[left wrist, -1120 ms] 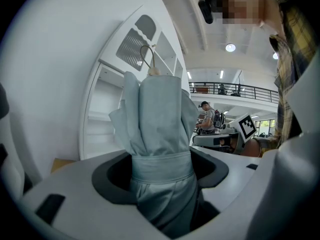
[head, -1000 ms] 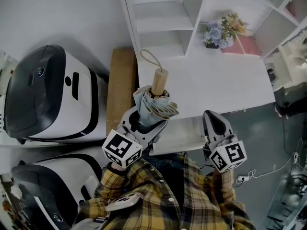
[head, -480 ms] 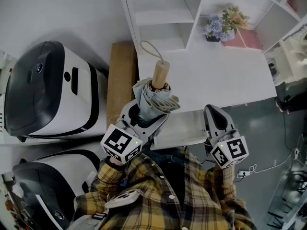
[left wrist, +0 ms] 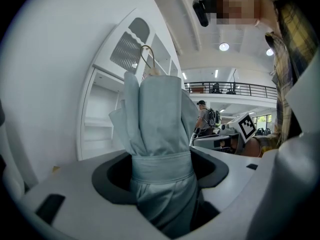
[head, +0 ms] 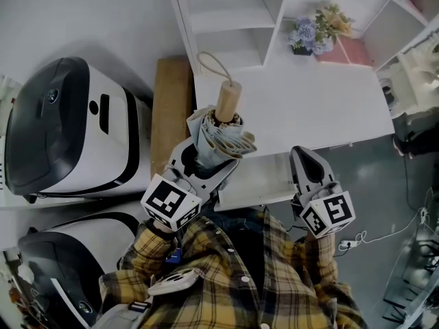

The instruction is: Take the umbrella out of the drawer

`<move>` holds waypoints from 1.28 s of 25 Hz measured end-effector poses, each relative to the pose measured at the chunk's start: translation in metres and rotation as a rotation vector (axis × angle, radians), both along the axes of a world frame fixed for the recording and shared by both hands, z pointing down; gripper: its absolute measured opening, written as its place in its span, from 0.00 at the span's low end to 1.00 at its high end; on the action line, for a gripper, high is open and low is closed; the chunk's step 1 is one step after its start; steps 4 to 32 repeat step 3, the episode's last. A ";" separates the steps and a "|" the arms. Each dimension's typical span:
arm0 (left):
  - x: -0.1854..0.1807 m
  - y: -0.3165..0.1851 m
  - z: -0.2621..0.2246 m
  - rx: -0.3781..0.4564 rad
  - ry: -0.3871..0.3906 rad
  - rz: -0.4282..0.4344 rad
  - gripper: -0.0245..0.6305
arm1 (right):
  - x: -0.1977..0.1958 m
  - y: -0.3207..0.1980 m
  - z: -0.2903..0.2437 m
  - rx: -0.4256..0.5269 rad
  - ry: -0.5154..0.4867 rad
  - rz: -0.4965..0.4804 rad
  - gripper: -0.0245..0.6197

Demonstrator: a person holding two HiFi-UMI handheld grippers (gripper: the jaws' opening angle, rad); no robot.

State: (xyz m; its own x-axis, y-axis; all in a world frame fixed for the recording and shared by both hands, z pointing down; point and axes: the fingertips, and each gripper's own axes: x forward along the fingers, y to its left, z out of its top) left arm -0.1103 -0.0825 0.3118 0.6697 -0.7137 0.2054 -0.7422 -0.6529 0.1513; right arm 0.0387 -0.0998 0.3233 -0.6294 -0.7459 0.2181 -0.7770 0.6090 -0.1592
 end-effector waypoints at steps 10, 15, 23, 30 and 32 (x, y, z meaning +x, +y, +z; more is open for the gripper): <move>0.000 -0.001 -0.001 0.008 -0.009 0.006 0.53 | -0.001 0.000 -0.002 0.007 -0.002 0.000 0.06; 0.000 -0.001 -0.001 0.008 -0.009 0.006 0.53 | -0.001 0.000 -0.002 0.007 -0.002 0.000 0.06; 0.000 -0.001 -0.001 0.008 -0.009 0.006 0.53 | -0.001 0.000 -0.002 0.007 -0.002 0.000 0.06; 0.000 -0.001 -0.001 0.008 -0.009 0.006 0.53 | -0.001 0.000 -0.002 0.007 -0.002 0.000 0.06; 0.000 -0.001 -0.001 0.008 -0.009 0.006 0.53 | -0.001 0.000 -0.002 0.007 -0.002 0.000 0.06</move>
